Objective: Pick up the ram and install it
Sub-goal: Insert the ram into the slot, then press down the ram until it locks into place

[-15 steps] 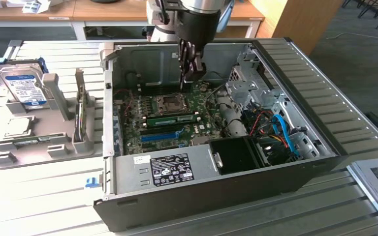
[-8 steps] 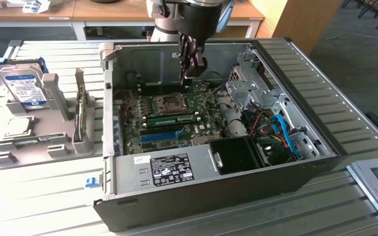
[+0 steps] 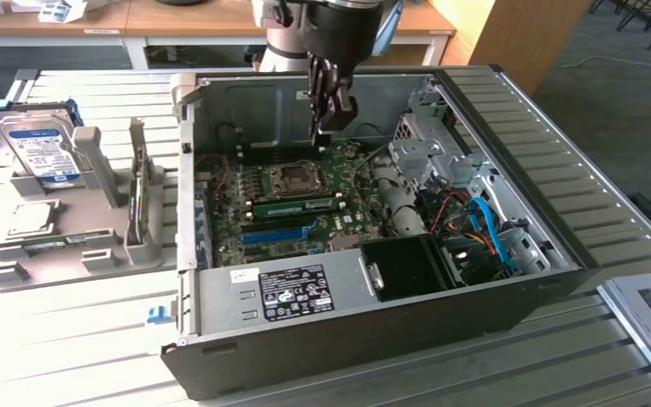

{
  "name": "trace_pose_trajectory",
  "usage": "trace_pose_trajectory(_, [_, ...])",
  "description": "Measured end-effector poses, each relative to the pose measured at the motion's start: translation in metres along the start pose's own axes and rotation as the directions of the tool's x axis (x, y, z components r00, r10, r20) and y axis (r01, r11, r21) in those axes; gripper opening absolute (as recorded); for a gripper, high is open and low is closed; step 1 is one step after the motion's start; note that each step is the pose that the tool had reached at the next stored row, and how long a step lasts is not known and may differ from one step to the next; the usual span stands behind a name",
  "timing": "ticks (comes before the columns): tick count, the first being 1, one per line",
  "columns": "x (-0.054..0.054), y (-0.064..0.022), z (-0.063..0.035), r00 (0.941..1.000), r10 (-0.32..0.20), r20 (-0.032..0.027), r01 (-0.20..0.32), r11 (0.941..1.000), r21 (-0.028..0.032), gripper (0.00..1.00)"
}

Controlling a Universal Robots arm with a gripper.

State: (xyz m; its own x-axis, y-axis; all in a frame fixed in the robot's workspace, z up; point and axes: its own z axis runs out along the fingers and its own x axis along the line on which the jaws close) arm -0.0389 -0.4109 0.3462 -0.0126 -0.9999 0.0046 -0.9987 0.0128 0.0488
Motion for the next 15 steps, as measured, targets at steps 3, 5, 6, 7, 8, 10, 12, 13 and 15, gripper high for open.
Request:
trace_pose_trajectory(3, [0.0, 0.0001, -0.0017, 1.0, 0.0, 0.0001, 0.0, 1.0, 0.0, 0.25])
trace_pose_trajectory(5, [0.0, 0.0001, -0.0019, 1.0, 0.0, 0.0003, 0.0, 1.0, 0.0001, 0.25])
trace_pose_trajectory(6, [0.0, 0.0001, -0.0019, 1.0, 0.0, 0.0004, 0.0, 1.0, 0.0002, 0.25])
trace_pose_trajectory(7, [0.0, 0.0001, -0.002, 1.0, 0.0, 0.0002, 0.0, 1.0, 0.0, 0.25])
trace_pose_trajectory(8, [0.0, 0.0001, -0.002, 1.0, 0.0, 0.0002, 0.0, 1.0, 0.0, 0.25])
trace_pose_trajectory(10, [0.0, 0.0001, -0.002, 1.0, 0.0, 0.0002, 0.0, 1.0, 0.0001, 0.25])
trace_pose_trajectory(12, [0.0, 0.0001, -0.002, 1.0, 0.0, 0.0002, 0.0, 1.0, 0.0001, 0.25])
trace_pose_trajectory(13, [0.0, 0.0001, -0.002, 1.0, 0.0, 0.0002, 0.0, 1.0, 0.0001, 0.25])
trace_pose_trajectory(15, [0.0, 0.0001, -0.002, 1.0, 0.0, 0.0002, 0.0, 1.0, 0.0001, 0.25])
